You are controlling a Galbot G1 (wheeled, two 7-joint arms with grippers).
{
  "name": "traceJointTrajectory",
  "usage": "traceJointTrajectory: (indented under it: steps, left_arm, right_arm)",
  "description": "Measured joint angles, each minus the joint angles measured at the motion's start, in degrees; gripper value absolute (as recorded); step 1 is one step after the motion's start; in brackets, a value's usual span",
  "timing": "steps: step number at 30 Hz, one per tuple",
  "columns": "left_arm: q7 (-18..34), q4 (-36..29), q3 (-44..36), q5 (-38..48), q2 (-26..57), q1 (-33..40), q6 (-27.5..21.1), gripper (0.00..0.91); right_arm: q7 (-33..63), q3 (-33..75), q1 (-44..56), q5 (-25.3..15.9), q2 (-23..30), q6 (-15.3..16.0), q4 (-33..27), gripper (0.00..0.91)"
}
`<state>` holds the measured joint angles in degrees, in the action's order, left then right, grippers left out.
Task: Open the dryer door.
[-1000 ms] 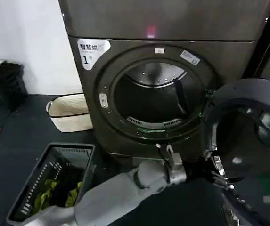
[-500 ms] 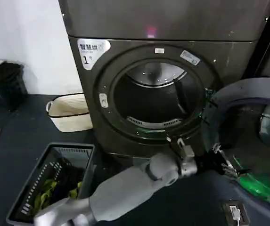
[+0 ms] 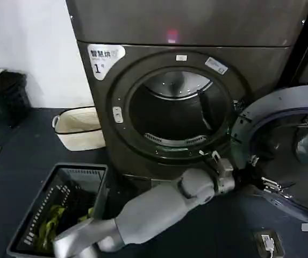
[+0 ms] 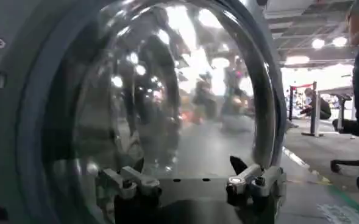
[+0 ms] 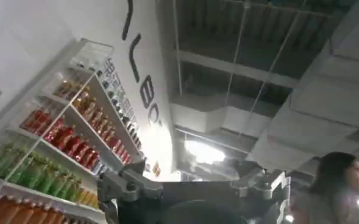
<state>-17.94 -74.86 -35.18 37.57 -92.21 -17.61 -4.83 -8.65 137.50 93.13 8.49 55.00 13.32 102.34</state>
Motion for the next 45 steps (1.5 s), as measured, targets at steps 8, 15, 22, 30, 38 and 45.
traceJointTrajectory:
  steps: [8, 15, 22, 30, 38, 45]
  left_arm:
    - [1.0, 2.1, 1.0, -0.1, 0.0, 0.6, 0.4, 0.907]
    - [0.9, 2.9, 1.1, -0.1, 0.0, 0.8, 0.7, 0.907]
    - [1.0, 3.1, 1.1, 0.6, 0.0, 0.9, 1.4, 0.907]
    - [0.5, 1.3, 1.1, 3.1, 0.1, 0.6, 3.7, 0.907]
    - [0.0, -1.8, 1.1, 4.5, 0.0, 0.2, 4.4, 0.907]
    - [-0.8, -5.1, 1.2, 6.0, 0.9, -0.8, 5.1, 0.907]
  right_arm:
    - [-1.1, -2.1, -1.3, 0.4, -0.7, -0.5, -0.8, 0.907]
    - [-1.6, -3.1, -1.9, 0.2, -1.0, -0.8, -1.1, 0.907]
    - [-2.1, -4.3, -2.8, -0.1, -1.1, -1.1, -1.3, 0.907]
    - [-2.3, -4.7, -3.2, -0.2, -1.5, -1.2, -1.3, 0.907]
    - [-2.6, -4.9, -3.4, -0.2, -1.8, -1.3, -1.5, 0.907]
    - [-2.7, -4.9, -3.5, -0.3, -1.9, -1.3, -1.4, 0.907]
